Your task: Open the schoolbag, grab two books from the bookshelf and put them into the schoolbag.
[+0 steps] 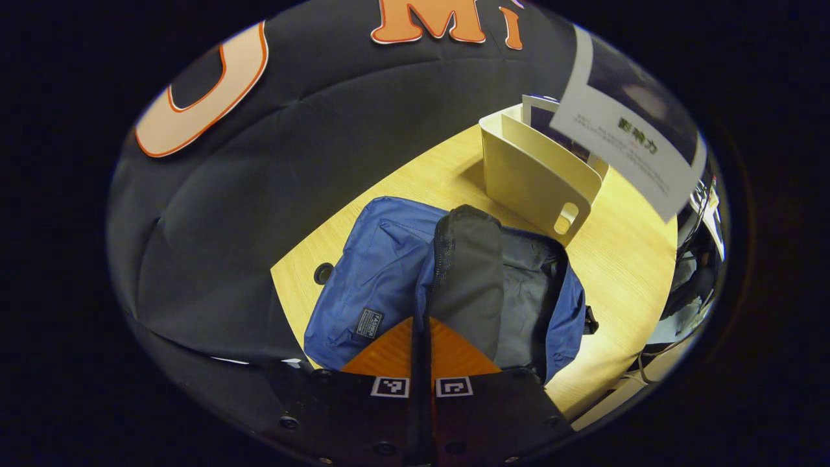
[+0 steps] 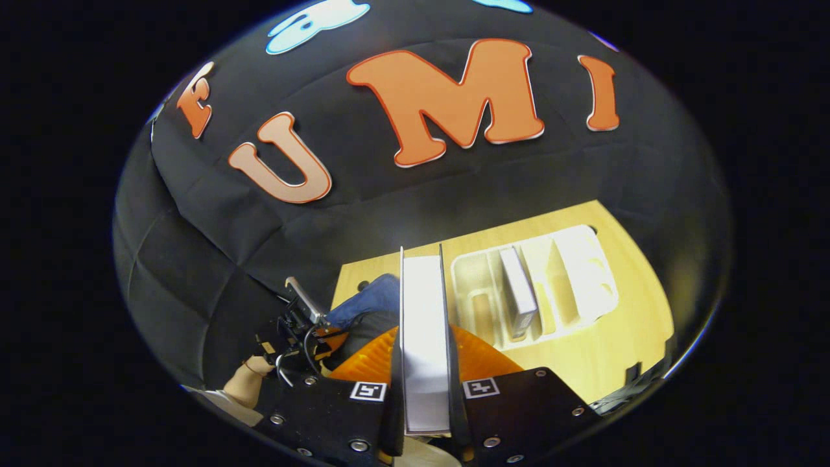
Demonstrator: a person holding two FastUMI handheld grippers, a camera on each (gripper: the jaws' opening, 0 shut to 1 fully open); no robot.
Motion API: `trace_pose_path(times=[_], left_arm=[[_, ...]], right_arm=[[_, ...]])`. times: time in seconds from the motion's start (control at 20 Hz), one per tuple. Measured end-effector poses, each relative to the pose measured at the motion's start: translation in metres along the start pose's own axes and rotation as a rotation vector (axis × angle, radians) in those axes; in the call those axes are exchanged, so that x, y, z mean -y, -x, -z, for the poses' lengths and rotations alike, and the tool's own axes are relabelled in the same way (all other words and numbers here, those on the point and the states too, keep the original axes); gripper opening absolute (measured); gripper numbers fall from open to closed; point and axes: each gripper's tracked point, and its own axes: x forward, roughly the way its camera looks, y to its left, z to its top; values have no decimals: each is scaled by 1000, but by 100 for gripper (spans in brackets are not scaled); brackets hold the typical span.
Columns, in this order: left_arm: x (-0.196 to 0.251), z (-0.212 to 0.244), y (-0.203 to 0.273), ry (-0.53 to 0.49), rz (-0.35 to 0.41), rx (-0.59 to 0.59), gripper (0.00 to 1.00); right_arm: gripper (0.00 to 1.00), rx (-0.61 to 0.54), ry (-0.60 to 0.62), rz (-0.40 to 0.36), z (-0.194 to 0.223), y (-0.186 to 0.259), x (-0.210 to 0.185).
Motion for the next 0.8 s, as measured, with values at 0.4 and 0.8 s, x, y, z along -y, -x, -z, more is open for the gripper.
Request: trace_pose_path(times=[0.4,0.8], left_arm=[[4,-9,16,-2,-27,22,1],[23,-37,35,-78,-26,40,10]], right_arm=[[17,-14,-359,-111,95,-64,22],[28,35,-662,-144,150,-121,48]])
